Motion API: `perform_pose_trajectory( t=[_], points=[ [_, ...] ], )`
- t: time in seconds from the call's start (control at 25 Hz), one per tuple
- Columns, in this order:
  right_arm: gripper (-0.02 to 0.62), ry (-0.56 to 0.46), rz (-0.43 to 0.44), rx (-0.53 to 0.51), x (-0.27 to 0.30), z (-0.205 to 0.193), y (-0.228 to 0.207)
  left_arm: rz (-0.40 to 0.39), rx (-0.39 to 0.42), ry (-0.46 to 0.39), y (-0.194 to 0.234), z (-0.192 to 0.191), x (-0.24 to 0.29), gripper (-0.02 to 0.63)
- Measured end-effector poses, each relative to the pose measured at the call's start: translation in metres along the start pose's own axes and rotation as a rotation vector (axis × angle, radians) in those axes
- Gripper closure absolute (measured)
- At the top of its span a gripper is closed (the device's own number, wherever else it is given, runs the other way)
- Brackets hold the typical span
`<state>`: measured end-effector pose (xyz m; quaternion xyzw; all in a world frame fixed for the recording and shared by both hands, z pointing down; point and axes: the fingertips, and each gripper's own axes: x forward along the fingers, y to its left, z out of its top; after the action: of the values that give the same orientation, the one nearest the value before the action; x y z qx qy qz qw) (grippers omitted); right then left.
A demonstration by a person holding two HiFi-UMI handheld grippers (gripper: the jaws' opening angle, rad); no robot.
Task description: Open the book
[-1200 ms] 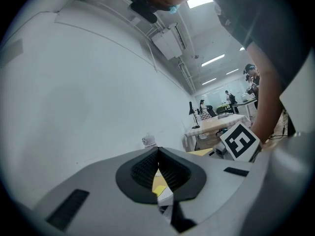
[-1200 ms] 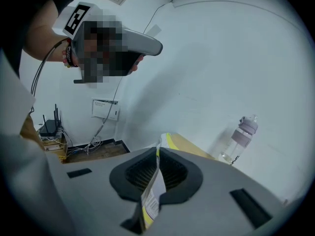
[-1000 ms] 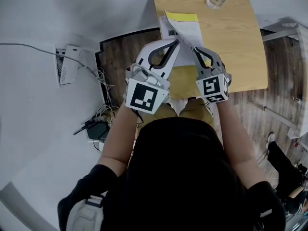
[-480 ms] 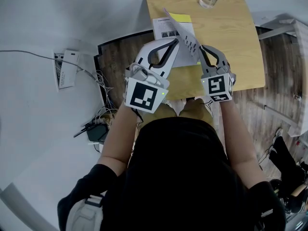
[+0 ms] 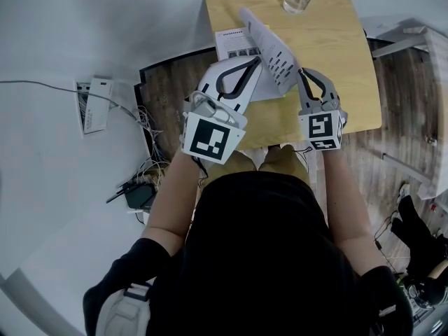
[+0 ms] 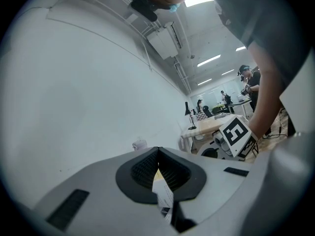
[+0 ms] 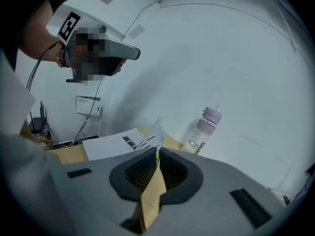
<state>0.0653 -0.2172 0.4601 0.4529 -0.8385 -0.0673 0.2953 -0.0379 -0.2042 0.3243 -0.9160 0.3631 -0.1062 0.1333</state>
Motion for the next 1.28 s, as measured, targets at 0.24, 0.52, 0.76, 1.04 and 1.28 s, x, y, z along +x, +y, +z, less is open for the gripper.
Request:
perform_pose_trajectory(
  t=[0.24, 0.52, 0.76, 1.04, 1.28],
  points=[
    [0.554, 0.019, -0.022, 0.019, -0.005, -0.013, -0.012, -0.001, -0.008, 0.000, -0.001, 0.001, 0.010, 0.595],
    [0.554, 0.051, -0.027, 0.037, -0.007, -0.033, -0.023, -0.001, -0.021, -0.002, 0.000, 0.002, 0.024, 0.595],
    [0.554, 0.090, -0.041, 0.051, -0.010, -0.052, -0.034, 0.004, -0.032, 0.009, 0.002, 0.001, 0.034, 0.595],
    [0.554, 0.140, -0.041, 0.070, -0.008, -0.077, -0.041, 0.005, -0.045, 0.017, 0.003, -0.003, 0.046, 0.595],
    [0.552, 0.194, -0.033, 0.110, -0.004, -0.105, -0.046, 0.003, -0.051, 0.036, 0.002, -0.009, 0.057, 0.595]
  ],
)
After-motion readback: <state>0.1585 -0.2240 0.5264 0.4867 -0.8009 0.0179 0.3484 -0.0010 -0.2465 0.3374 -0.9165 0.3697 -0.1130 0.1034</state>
